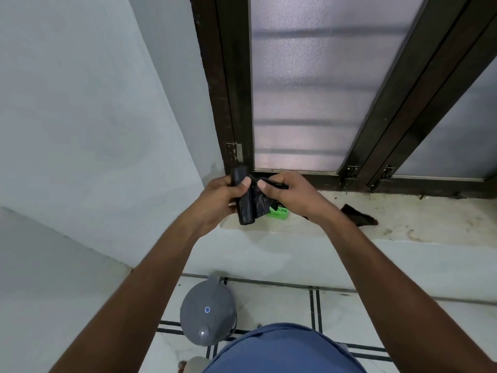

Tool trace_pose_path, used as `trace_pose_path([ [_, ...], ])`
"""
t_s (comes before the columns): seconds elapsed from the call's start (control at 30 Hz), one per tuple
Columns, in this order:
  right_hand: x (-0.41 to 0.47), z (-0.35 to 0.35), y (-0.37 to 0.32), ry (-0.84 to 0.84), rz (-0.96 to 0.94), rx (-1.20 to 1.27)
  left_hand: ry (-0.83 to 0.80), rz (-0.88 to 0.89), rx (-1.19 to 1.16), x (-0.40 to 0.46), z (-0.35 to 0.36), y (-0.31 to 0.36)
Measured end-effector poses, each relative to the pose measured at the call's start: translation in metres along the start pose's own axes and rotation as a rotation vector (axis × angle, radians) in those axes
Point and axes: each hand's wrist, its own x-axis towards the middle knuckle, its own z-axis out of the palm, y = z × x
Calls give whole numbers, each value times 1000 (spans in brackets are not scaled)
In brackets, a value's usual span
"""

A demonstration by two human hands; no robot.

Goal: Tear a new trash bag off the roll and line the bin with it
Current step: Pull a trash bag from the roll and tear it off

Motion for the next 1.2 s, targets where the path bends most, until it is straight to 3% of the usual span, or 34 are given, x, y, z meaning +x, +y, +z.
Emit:
trace_pose_path([
  [0.2, 4, 20, 12, 192, 29, 155, 126, 147, 123, 9, 9, -5],
  [0.53, 1, 36, -5, 375, -4, -602, 274, 284, 455, 7, 18, 3],
  [1.0, 4, 60, -7, 418, 11, -778, 362, 269, 541, -1, 28, -5],
  [1.1, 6, 28, 35, 432, 269, -815, 394, 329, 439, -16, 26, 8],
  [1.17, -5, -3, 66, 527, 402, -645, 357, 418, 404, -23, 12, 31],
  [1.2, -6, -11, 70, 547, 379, -546, 337, 443, 418, -20, 5, 39],
])
